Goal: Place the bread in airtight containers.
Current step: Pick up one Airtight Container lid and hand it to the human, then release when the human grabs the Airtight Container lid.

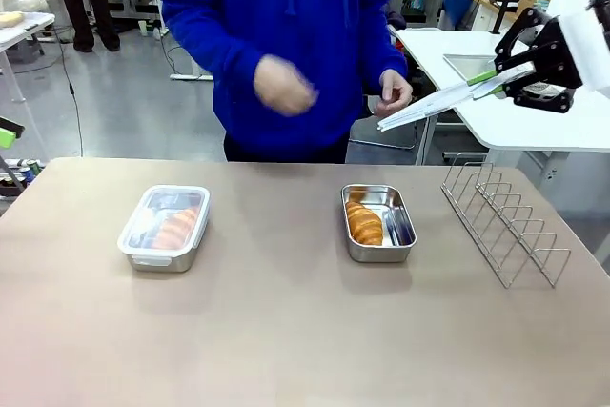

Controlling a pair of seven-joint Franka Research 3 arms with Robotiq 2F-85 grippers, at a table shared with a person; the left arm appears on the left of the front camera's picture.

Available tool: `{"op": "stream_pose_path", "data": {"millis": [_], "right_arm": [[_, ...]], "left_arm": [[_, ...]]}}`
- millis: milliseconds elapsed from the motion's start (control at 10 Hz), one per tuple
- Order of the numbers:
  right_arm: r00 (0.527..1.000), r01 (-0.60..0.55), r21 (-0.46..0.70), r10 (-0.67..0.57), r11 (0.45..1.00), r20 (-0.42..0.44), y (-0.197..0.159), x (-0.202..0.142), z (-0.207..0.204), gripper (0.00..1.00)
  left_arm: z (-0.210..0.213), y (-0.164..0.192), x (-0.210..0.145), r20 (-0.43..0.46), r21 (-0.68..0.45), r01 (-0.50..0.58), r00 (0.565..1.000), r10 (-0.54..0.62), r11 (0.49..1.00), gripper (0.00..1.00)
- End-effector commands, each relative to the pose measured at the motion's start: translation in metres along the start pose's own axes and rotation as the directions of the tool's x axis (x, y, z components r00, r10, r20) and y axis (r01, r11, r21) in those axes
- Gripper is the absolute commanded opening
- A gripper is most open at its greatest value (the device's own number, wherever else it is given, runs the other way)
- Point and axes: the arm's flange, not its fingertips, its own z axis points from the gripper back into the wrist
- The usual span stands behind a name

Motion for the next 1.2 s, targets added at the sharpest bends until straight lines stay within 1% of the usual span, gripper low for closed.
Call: {"op": "stream_pose_path", "data": {"millis": [0,100,200,1100], "right_arm": [[0.999,-0.033,-0.040,0.032,0.999,-0.030,-0.008,-0.012,-0.010,0.00],[0.984,-0.013,0.064,0.024,0.998,-0.176,-0.009,-0.022,-0.022,0.00],[1.000,-0.001,0.006,0.001,1.000,-0.014,-0.001,-0.004,-0.007,0.00],[1.000,-0.001,0.006,0.001,1.000,-0.014,-0.001,-0.004,-0.007,0.00]], "left_arm": [[0.001,-0.002,0.001,0.000,-0.009,0.018,1.000,-0.018,1.000,1.00],[0.001,-0.002,0.001,0.000,-0.009,0.018,1.000,-0.018,1.000,1.00],[0.001,-0.002,0.001,0.000,-0.009,0.018,1.000,-0.018,1.000,1.00],[0.001,-0.002,0.001,0.000,-0.009,0.018,1.000,-0.018,1.000,1.00]]}}
